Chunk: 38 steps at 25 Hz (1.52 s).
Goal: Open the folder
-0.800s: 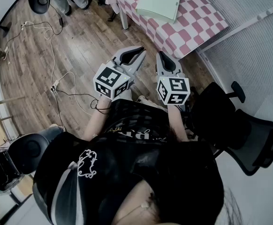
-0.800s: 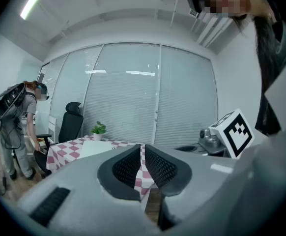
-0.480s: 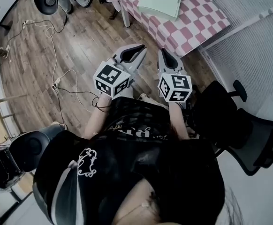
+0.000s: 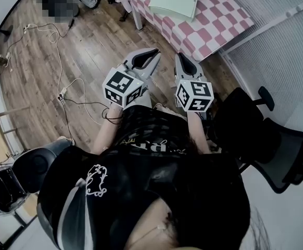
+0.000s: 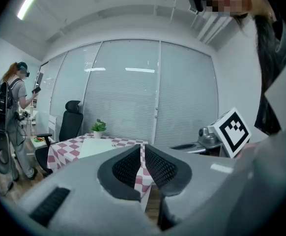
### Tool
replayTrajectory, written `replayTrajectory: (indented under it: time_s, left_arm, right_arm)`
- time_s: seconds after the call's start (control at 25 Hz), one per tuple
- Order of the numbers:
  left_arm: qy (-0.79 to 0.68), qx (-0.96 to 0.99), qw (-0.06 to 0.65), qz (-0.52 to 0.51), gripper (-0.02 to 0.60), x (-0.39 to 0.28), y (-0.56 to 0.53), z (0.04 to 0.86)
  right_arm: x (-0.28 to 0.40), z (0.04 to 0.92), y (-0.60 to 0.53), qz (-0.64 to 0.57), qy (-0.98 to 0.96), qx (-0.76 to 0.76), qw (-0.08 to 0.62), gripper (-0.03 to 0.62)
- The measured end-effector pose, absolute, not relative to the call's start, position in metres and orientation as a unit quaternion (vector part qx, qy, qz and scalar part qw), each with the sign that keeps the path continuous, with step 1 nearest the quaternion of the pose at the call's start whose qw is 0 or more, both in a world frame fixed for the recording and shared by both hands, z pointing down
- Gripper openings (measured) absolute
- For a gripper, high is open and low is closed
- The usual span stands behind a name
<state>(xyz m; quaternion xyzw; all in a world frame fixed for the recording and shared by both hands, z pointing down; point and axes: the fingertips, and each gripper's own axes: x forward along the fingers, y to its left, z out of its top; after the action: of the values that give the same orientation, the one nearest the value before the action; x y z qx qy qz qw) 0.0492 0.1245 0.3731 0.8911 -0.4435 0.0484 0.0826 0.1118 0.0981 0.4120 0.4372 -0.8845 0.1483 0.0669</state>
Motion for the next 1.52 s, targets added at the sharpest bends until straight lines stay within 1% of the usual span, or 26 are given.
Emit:
replayTrajectory:
  time_s: [0.4, 0.84, 1.04, 1.52]
  left_arm:
    - [-0.425, 0.899, 0.083, 0.066, 0.029, 0.058, 0.092, 0.381]
    - [-0.400, 0.909, 0.091, 0.069, 0.029, 0.034, -0.002, 0.390]
    - [-0.384, 0.916, 0.081, 0.088, 0.029, 0.015, -0.053, 0.392]
    - [-0.331, 0.933, 0.111, 0.084, 0.029, -0.018, -0.156, 0.408]
  right_arm:
    - [0.122, 0.420, 0.067, 0.161, -0.874, 0.454, 0.071, 0.032]
    - [0.106, 0.432, -0.016, 0.174, -0.855, 0.481, 0.084, 0.032]
    - [0.086, 0.442, -0.060, 0.157, -0.852, 0.484, 0.125, 0.032]
    - [0.063, 0.460, -0.145, 0.181, -0.812, 0.532, 0.158, 0.032]
